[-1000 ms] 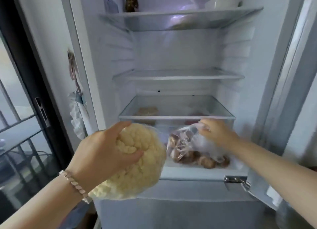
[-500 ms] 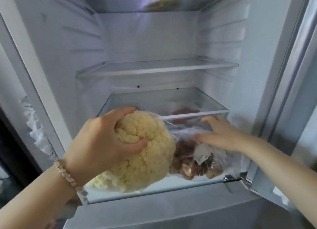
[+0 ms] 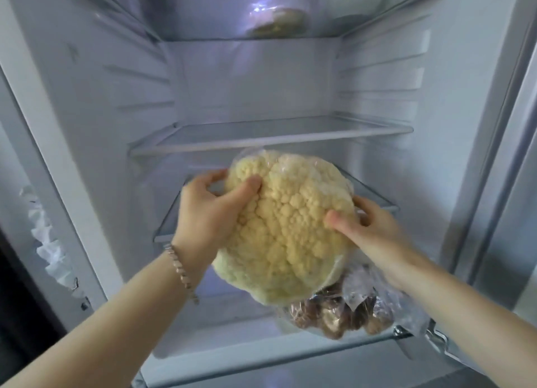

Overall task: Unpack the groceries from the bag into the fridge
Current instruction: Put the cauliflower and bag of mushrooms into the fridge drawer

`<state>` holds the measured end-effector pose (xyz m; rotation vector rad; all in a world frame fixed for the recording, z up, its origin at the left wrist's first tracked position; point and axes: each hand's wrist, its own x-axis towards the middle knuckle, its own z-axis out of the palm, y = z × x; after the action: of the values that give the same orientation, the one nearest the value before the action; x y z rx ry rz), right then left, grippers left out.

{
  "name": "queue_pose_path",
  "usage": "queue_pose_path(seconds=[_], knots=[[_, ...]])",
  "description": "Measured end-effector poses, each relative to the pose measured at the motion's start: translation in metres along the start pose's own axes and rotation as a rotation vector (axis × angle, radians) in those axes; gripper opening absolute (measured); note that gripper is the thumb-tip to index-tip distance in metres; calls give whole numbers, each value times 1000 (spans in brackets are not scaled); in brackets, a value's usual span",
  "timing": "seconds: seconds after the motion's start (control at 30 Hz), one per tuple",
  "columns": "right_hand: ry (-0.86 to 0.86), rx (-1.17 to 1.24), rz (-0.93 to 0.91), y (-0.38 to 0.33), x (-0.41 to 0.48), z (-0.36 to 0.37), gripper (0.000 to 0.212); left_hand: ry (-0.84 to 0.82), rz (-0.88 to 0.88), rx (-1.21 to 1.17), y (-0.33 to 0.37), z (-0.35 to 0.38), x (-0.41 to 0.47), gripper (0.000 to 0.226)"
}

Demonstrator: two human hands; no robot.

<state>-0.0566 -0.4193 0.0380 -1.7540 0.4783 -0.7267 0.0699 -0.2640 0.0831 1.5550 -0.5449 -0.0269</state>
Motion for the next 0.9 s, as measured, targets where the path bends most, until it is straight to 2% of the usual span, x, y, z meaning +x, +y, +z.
queue_pose_path(seconds=[0.13, 0.23, 0.33, 0.43, 0.47, 0.53, 0.57, 0.6, 0.7, 0.77, 0.83, 0.9], knots=[[199, -49, 86, -3, 12, -7, 44, -133, -232, 26, -21, 22, 18, 49], [200, -110, 153, -9, 34, -12, 35, -181, -295, 39, -24, 38, 38, 51], [233, -133, 204, -10, 63, -15, 44, -276, -166, 96, -21, 50, 50, 46], [287, -130, 268, -7, 86, -18, 74, -447, -78, 180, -23, 47, 45, 46], [290, -155, 266, -6, 91, -18, 89, -491, -55, 205, -28, 43, 43, 57], [299, -209, 253, -5, 97, -17, 105, -548, 5, 386, -42, 35, 39, 107], [304, -226, 247, -5, 98, -16, 105, -574, 31, 492, -49, 32, 34, 129], [304, -242, 235, -7, 97, -15, 100, -590, 82, 575, -55, 30, 28, 138], [288, -292, 141, -16, 89, -12, 68, -538, 250, 639, -71, 30, 14, 138], [272, -302, 80, -19, 78, -11, 61, -483, 323, 567, -81, 30, 13, 129], [231, -321, 75, -17, 63, -8, 76, -441, 350, 484, -83, 30, 12, 121], [173, -310, 191, -9, 49, -6, 110, -405, 340, 424, -79, 32, 12, 120]])
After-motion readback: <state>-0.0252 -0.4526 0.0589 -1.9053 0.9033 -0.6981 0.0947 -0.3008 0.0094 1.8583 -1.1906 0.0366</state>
